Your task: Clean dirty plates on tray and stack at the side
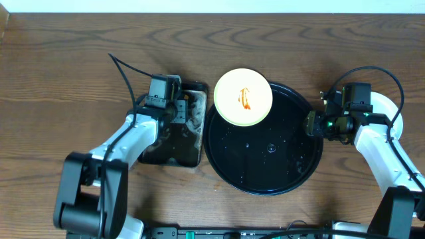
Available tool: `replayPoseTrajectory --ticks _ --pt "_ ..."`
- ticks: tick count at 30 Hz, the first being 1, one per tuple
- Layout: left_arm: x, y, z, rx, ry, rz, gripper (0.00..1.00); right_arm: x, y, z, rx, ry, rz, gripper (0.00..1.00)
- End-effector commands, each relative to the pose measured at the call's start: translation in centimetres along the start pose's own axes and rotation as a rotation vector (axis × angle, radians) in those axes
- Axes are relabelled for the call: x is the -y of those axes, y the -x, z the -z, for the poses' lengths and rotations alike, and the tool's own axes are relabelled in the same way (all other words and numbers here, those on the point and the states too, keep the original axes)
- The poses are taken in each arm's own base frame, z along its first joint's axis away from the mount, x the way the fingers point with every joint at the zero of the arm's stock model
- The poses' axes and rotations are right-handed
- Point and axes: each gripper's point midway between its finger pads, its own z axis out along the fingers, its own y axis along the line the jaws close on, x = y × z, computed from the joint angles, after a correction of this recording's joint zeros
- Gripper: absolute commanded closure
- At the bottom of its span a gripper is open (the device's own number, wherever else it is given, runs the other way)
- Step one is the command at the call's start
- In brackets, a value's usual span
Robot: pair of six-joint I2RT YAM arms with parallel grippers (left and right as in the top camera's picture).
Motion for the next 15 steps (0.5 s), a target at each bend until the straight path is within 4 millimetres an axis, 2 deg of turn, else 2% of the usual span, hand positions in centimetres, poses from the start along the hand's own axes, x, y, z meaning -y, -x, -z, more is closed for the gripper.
replayPoseTrajectory --ticks 1,3,4,5,8,11,15 --pt "-0.8 -2.0 -1.8 -0.067 0.025 0.012 0.54 -0.4 0.6 0.6 0.024 0.003 0.024 0.54" --pt "-1.0 -2.9 -2.7 -0.099 0.032 0.012 0.78 -0.4 0.6 0.6 0.024 0.003 0.024 0.54" --pt "-1.0 -3.4 -2.9 -0.115 0.035 0.013 0.81 -0.4 0.6 0.6 0.024 0.003 0.024 0.54" --pt "-1.1 -3.8 -3.1 -0.129 0.037 0.012 0.90 -0.4 0.6 0.6 0.024 0.003 0.024 0.54" --pt "-1.2 -4.2 -3.2 -0.145 0.040 0.013 0.92 -0.4 0.6 0.6 0.024 0.003 0.024 0.54" --pt "-1.1 -3.7 -2.7 -0.129 0.037 0.013 0.93 -0.5 0.6 0.6 0.023 0.003 0.025 0.55" --pt "-0.7 -1.8 -0.2 -0.062 0.026 0.037 0.92 -0.4 0.6 0.6 0.020 0.002 0.023 0.55"
